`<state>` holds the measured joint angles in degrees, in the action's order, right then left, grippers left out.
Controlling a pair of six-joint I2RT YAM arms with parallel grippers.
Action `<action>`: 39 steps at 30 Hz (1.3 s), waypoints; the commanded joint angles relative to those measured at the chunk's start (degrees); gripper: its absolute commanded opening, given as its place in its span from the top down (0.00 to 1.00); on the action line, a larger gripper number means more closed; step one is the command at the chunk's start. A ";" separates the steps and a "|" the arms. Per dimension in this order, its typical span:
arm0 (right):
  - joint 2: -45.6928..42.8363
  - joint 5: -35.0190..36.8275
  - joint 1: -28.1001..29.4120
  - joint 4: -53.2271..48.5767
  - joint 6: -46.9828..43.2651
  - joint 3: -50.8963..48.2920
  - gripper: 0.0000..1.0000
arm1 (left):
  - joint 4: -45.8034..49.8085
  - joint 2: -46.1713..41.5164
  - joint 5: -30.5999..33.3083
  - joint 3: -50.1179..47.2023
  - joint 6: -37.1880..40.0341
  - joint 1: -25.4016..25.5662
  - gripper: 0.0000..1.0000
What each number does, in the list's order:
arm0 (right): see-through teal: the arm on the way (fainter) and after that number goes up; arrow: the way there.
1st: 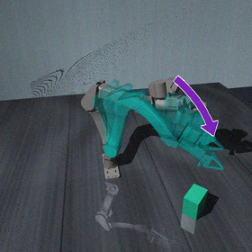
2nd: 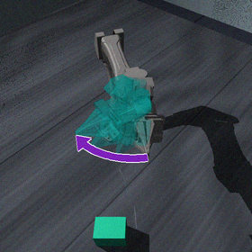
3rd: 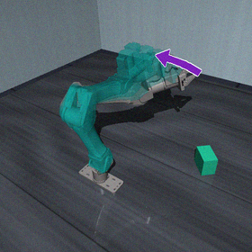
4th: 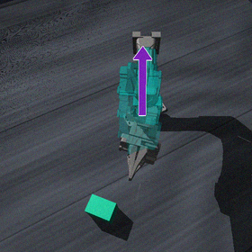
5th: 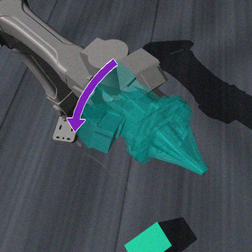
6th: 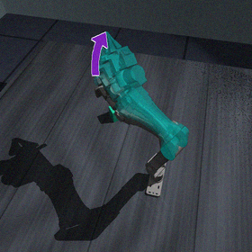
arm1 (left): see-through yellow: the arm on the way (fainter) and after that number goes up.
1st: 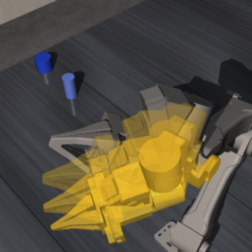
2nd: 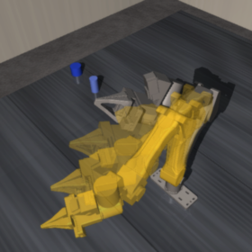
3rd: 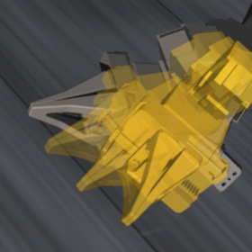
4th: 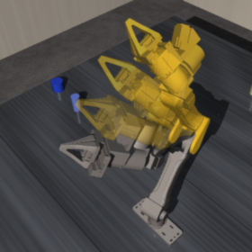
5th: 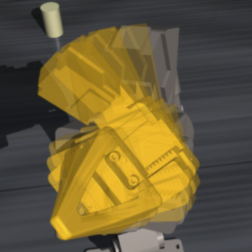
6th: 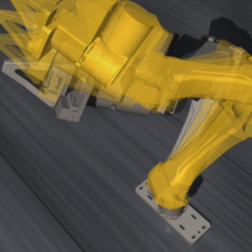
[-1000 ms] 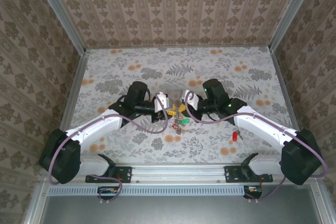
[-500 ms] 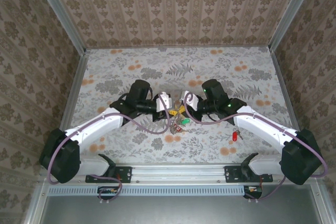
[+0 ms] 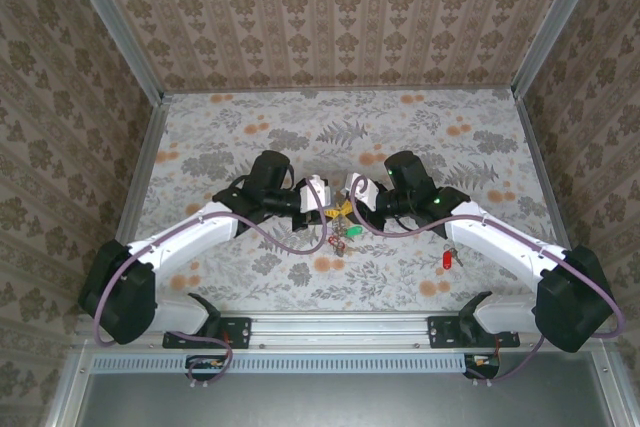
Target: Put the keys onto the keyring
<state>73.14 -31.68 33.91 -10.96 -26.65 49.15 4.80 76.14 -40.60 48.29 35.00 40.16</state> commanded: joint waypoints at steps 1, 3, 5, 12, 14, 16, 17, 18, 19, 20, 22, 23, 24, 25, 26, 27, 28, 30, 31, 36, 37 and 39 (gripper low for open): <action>-0.30 -2.02 0.35 2.35 0.26 1.36 0.97 | 0.99 0.90 -0.53 2.06 1.17 0.48 0.87; -0.54 -2.31 0.33 3.37 0.85 0.94 0.97 | 1.05 1.03 -0.66 2.18 1.20 0.53 0.88; -0.81 -2.52 0.28 4.34 1.33 0.49 0.97 | 1.05 1.20 -1.03 2.32 1.19 0.51 0.92; -1.71 -1.82 0.16 5.38 1.55 -1.26 0.91 | -3.60 0.87 -4.08 0.94 -2.22 -0.21 1.00; -1.69 -1.27 -0.39 5.62 1.04 -2.43 0.87 | -6.51 0.50 -5.90 -0.13 -4.27 -0.76 1.00; -1.63 -2.19 -1.55 6.53 1.78 -3.62 0.85 | -8.44 0.20 -8.86 -0.80 -5.39 -1.22 1.00; -1.60 -3.44 -2.31 7.37 2.48 -4.21 0.84 | -9.12 0.15 -9.65 -0.92 -5.74 -1.40 1.00; -1.51 -4.91 -3.09 8.62 3.43 -4.85 0.82 | -10.00 0.01 -10.26 -1.20 -6.44 -1.58 1.00; -1.43 -5.87 -3.55 9.53 4.22 -5.33 0.82 | -10.97 0.06 -10.82 -1.54 -7.06 -1.66 1.00; -1.44 -6.22 -3.72 10.08 4.56 -5.63 0.82 | -11.63 0.06 -11.47 -1.73 -7.43 -1.80 1.00; -1.34 -6.66 -3.85 11.37 5.35 -6.12 0.82 | -13.02 0.15 -12.43 -2.12 -8.44 -2.01 1.00; -1.34 -6.78 -3.92 12.01 5.66 -6.39 0.82 | -13.68 0.15 -12.65 -2.32 -8.78 -2.10 1.00; -1.38 -6.89 -4.09 12.75 5.97 -6.75 0.82 | -14.29 0.19 -12.75 -2.57 -9.06 -2.19 1.00; -1.44 -6.97 -4.18 13.11 6.24 -6.87 0.82 | -14.36 0.23 -12.84 -2.62 -9.19 -2.19 1.00; -1.50 -7.07 -4.20 13.16 6.46 -6.87 0.82 | -14.20 0.32 -12.92 -2.63 -9.17 -2.19 1.00; -1.60 -7.25 -4.29 13.25 6.69 -6.77 0.82 | -14.06 0.28 -12.93 -2.67 -9.12 -2.23 1.00; -1.86 -7.41 -4.29 13.34 6.94 -6.76 0.82 | -14.03 0.24 -12.84 -2.77 -9.12 -2.28 1.00; -2.33 -7.07 -4.29 13.59 7.23 -6.83 0.80 | -13.94 0.11 -12.47 -2.94 -9.03 -2.28 1.00; -2.76 -5.98 -4.29 13.63 7.24 -6.99 0.78 | -13.93 0.07 -12.07 -3.12 -8.99 -2.28 1.00; -5.07 -2.29 -4.34 9.38 4.70 -7.05 0.77 | -13.59 -0.48 -9.51 -3.48 -8.72 -2.37 1.00; -5.58 -2.55 -4.37 8.89 4.56 -7.06 0.80 | -13.63 -0.46 -9.53 -3.53 -8.73 -2.37 1.00; -5.91 -2.82 -4.38 8.14 4.70 -7.13 0.87 | -14.11 -0.53 -9.60 -3.60 -8.86 -2.46 1.00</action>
<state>68.77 -35.55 29.87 -1.32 -21.26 42.57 -7.44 76.77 -48.99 45.28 26.94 38.13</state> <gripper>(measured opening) 0.147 0.044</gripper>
